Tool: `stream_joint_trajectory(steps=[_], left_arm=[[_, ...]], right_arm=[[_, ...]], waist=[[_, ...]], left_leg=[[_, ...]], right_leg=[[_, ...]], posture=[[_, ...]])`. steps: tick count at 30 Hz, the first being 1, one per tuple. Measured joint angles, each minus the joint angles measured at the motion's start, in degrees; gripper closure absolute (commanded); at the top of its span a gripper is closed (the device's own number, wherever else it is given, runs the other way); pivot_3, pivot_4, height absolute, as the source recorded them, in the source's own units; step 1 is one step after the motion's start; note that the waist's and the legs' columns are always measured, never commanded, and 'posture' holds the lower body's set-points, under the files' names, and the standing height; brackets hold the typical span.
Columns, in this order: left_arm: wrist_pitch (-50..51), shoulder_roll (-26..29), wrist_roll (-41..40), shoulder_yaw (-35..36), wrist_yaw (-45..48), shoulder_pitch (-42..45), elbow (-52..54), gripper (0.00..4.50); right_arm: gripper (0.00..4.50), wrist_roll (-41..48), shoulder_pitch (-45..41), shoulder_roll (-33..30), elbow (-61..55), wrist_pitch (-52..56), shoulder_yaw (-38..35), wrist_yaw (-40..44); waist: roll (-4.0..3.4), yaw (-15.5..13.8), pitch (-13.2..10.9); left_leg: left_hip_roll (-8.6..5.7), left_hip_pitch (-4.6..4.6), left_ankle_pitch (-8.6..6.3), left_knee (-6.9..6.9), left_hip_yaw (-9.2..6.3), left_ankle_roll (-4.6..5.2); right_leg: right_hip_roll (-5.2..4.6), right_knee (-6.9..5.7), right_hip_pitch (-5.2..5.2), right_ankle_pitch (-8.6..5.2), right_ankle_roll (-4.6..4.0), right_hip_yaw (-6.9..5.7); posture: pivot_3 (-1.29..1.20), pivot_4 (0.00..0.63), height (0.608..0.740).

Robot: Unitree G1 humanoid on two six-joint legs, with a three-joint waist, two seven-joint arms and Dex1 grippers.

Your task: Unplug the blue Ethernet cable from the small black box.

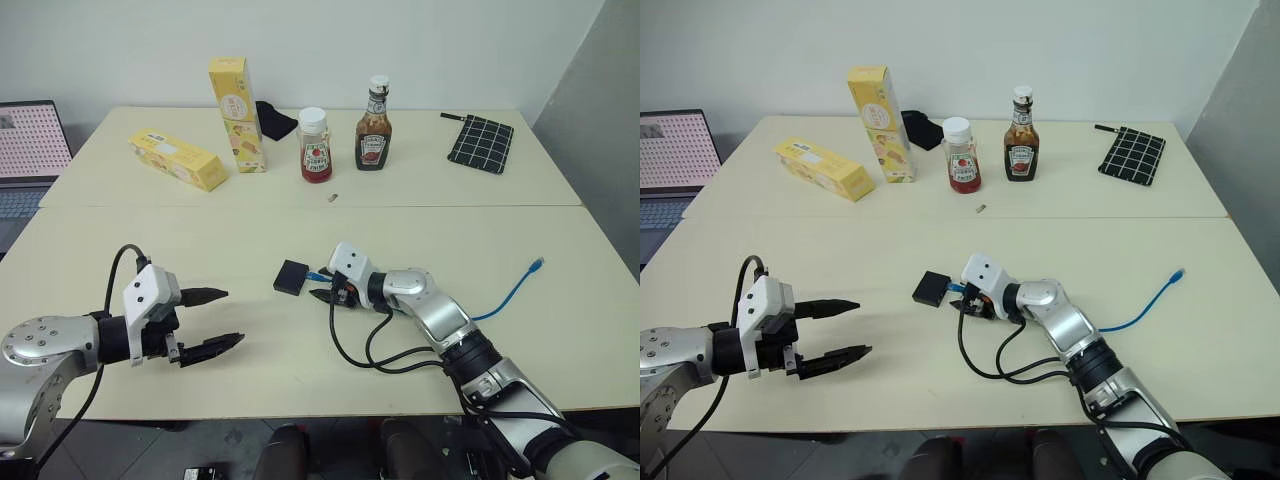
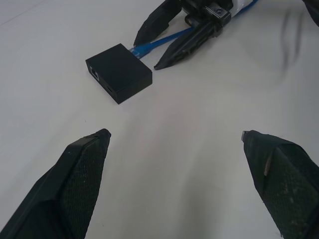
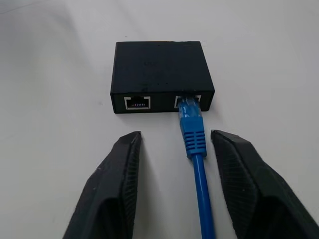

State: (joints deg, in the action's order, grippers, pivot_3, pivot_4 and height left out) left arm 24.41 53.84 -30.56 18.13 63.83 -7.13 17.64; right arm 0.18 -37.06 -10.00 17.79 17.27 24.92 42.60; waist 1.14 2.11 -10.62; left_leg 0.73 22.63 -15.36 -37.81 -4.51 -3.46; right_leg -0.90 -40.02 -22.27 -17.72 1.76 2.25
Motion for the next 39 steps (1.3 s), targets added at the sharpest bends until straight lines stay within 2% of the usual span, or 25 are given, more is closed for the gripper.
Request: stream_joint_trajectory(steps=[5, 7, 14, 17, 22, 28, 35, 39], left_arm=[[-0.01, -0.07, 0.38, -0.3, -0.09, 0.28, -0.35, 0.0], [0.0, -0.36, 0.4, -0.44, -0.3, 0.63, -0.53, 0.0], [3.25, -3.56, -1.93, -0.16, -3.09, 2.88, -2.76, 0.0], [8.73, -5.72, -7.4, 1.44, -5.32, 5.29, -2.87, 0.0], [18.18, -8.54, -16.82, 2.57, -9.04, 8.22, -2.33, 0.0], [22.05, -10.64, -20.58, 0.4, -11.0, 10.64, -0.43, 0.0], [22.59, -11.41, -21.1, -1.31, -10.96, 11.45, 0.29, 0.0], [22.61, -12.3, -21.27, -1.57, -10.9, 11.87, 0.29, 0.77]], right_arm=[[4.13, -1.29, -0.12, 0.16, 0.0, -0.05, 0.03, 0.27], [4.37, -1.63, -0.11, 0.11, -0.06, -0.23, 0.05, 0.3], [4.37, -4.62, 0.46, -4.14, -4.86, -4.0, 0.21, 0.93], [4.37, -6.28, 0.99, -7.15, -8.0, -12.16, 0.24, 1.16], [4.37, -10.72, 1.04, -13.12, -9.01, -33.37, 1.08, 1.06], [4.38, -13.0, 0.1, -13.39, -7.97, -50.62, 1.71, -0.1], [4.38, -13.57, -0.29, -13.22, -6.2, -54.43, 1.69, -0.35], [4.39, -13.55, -0.28, -13.15, -6.28, -54.67, 1.67, -0.3]], waist=[[0.0, 0.0, 0.0], [0.0, -0.01, 0.0], [-0.01, -0.13, -0.01], [0.01, -0.1, 0.0], [0.03, -0.05, 0.01], [0.03, -0.08, 0.01], [0.03, -0.19, 0.01], [0.03, -0.2, 0.01]], left_leg=[[-0.01, 0.0, 0.0, 0.0, 0.0, 0.0], [-0.01, 0.0, 0.0, 0.0, 0.0, 0.0], [0.0, 0.04, 0.0, -0.02, -0.03, 0.0], [0.01, 0.04, 0.0, -0.03, -0.05, 0.0], [0.02, 0.03, 0.0, -0.04, -0.04, 0.0], [0.04, 0.01, 0.01, -0.04, -0.05, -0.02], [0.03, 0.01, 0.01, -0.06, -0.06, -0.02], [0.03, 0.02, 0.01, -0.06, -0.06, -0.02]], right_leg=[[0.0, 0.0, 0.0, 0.0, 0.0, 0.0], [0.0, 0.0, 0.0, 0.0, 0.0, 0.0], [-0.05, 0.01, 0.0, 0.0, 0.0, -0.02], [-0.08, 0.02, 0.01, 0.0, 0.01, -0.03], [-0.14, 0.01, 0.03, 0.0, 0.01, -0.02], [-0.15, 0.0, 0.03, 0.0, 0.01, -0.01], [-0.15, 0.0, 0.04, 0.01, 0.0, -0.01], [-0.15, 0.0, 0.04, 0.0, 0.0, -0.01]], posture=[[0.0, 0.15, 0.74], [0.0, 0.15, 0.74], [0.0, 0.15, 0.74], [0.0, 0.15, 0.74], [0.0, 0.15, 0.74], [0.0, 0.15, 0.74], [0.0, 0.15, 0.74], [0.0, 0.15, 0.74]])
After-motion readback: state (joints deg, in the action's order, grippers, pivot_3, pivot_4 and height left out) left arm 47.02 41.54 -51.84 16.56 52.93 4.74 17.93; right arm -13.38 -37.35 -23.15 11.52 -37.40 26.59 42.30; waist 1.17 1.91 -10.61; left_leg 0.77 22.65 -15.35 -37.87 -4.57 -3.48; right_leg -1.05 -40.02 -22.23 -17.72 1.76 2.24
